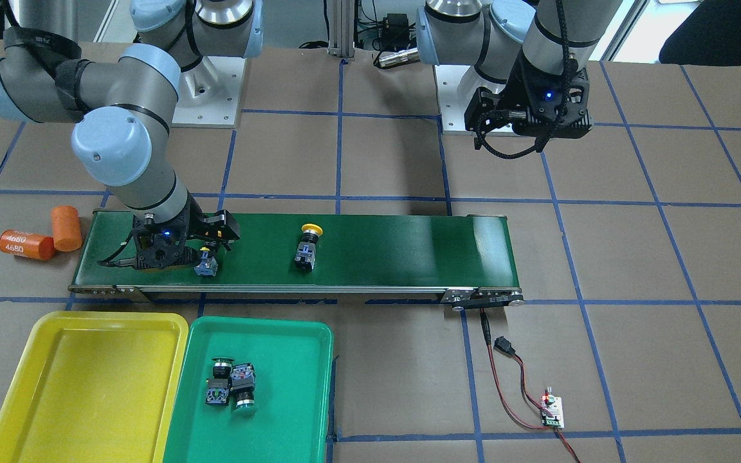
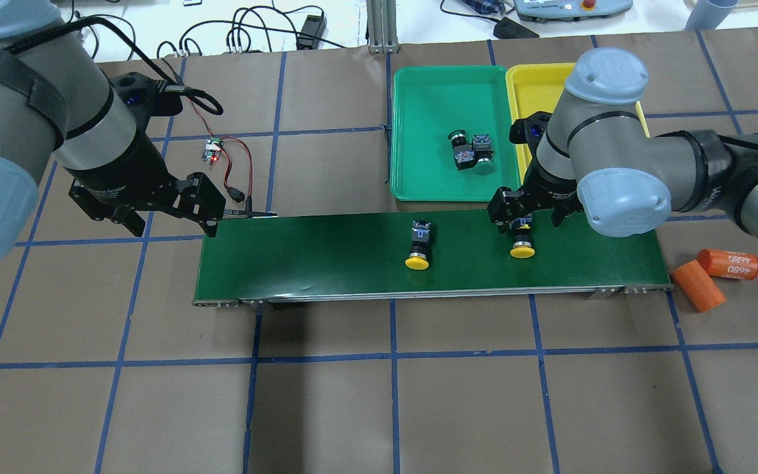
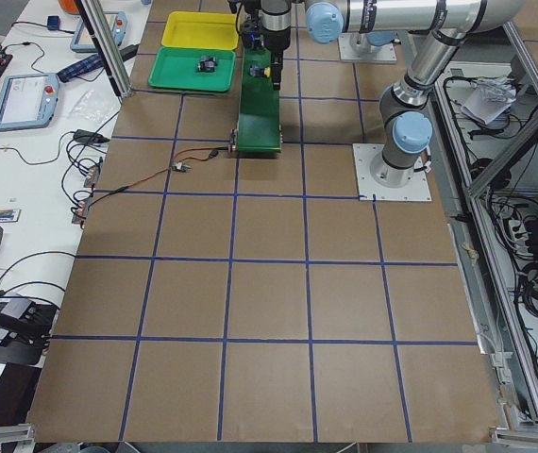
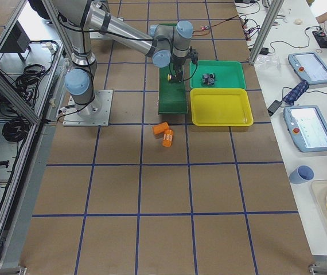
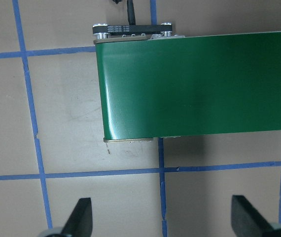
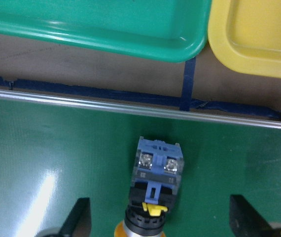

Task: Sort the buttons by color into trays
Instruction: 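Carry the yellow-capped switch into the yellow tray and release it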

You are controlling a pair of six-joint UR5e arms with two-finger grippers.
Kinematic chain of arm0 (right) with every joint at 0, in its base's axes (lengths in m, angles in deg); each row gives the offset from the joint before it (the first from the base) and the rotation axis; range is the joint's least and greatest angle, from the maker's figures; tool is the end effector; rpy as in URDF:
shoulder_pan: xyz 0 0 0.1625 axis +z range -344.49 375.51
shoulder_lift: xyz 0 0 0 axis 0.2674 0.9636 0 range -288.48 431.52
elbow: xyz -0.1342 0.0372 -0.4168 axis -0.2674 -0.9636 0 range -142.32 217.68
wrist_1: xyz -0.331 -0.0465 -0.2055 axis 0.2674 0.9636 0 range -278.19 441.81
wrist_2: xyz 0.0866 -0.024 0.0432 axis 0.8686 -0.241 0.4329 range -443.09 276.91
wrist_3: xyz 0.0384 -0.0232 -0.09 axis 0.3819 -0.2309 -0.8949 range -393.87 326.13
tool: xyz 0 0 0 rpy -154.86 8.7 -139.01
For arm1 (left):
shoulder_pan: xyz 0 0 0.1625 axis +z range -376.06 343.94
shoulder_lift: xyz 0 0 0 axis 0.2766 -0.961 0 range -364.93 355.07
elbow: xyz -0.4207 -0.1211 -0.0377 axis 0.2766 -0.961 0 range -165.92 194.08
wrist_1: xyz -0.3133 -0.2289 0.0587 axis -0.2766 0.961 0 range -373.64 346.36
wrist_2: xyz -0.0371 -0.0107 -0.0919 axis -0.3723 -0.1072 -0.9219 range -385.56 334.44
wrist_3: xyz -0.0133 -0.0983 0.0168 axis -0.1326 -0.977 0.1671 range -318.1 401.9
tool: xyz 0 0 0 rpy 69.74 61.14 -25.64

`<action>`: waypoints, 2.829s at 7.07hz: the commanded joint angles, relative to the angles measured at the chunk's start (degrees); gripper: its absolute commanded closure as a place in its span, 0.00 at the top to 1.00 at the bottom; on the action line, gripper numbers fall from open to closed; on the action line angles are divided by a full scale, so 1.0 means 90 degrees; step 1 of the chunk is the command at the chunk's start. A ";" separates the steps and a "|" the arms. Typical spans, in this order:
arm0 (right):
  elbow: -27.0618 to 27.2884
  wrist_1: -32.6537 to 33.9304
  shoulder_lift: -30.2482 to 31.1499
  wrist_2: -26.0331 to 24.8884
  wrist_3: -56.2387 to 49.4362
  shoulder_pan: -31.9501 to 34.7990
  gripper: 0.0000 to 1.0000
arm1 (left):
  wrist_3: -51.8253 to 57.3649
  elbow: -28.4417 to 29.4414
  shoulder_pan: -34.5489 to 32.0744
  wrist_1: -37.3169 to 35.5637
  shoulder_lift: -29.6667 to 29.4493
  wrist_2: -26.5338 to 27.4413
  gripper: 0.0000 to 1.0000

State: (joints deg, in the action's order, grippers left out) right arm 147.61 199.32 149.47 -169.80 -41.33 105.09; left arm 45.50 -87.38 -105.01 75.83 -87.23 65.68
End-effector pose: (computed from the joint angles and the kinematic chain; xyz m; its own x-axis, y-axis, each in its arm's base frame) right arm 0.1355 -0.4974 0.2889 -0.9908 -0.1177 -0.0669 -0.1223 0.9900 0.0699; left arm -0.1238 -0.4057 0.4677 -0.9988 0.0458 -0.0179 0.0447 0.9973 0.0577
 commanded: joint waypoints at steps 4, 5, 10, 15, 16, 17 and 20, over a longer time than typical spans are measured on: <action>0.0002 0.0029 -0.0214 -0.0062 -0.0040 -0.0003 0.21 | 0.0009 0.0005 0.0000 0.0000 0.0004 0.0000 1.00; -0.0018 0.0029 -0.0214 -0.0062 -0.0050 -0.0032 0.18 | 0.0000 -0.0005 0.0000 0.0000 0.0004 0.0000 1.00; -0.2297 -0.0127 -0.1538 0.0035 -0.0867 -0.1375 0.25 | 0.0009 -0.0005 0.0000 0.0000 -0.0006 0.0000 1.00; -0.3319 -0.0506 -0.2343 0.0133 -0.1720 -0.1633 1.00 | 0.0009 -0.0005 -0.0010 -0.0010 -0.0006 0.0000 1.00; -0.3280 -0.0547 -0.2236 0.0133 -0.1730 -0.1614 1.00 | 0.0009 -0.0005 -0.0010 -0.0010 -0.0006 0.0000 1.00; -0.3250 -0.0760 -0.2051 0.0114 -0.1720 -0.1556 1.00 | 0.0009 -0.0005 -0.0010 -0.0010 -0.0006 0.0000 1.00; -0.3250 -0.1597 -0.1417 0.0094 -0.1293 -0.1040 1.00 | 0.0009 -0.0005 -0.0010 -0.0010 -0.0006 0.0000 1.00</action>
State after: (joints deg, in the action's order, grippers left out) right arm 118.34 188.84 134.09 -168.77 -55.35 93.20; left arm 45.59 -87.43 -105.09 75.74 -87.25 65.68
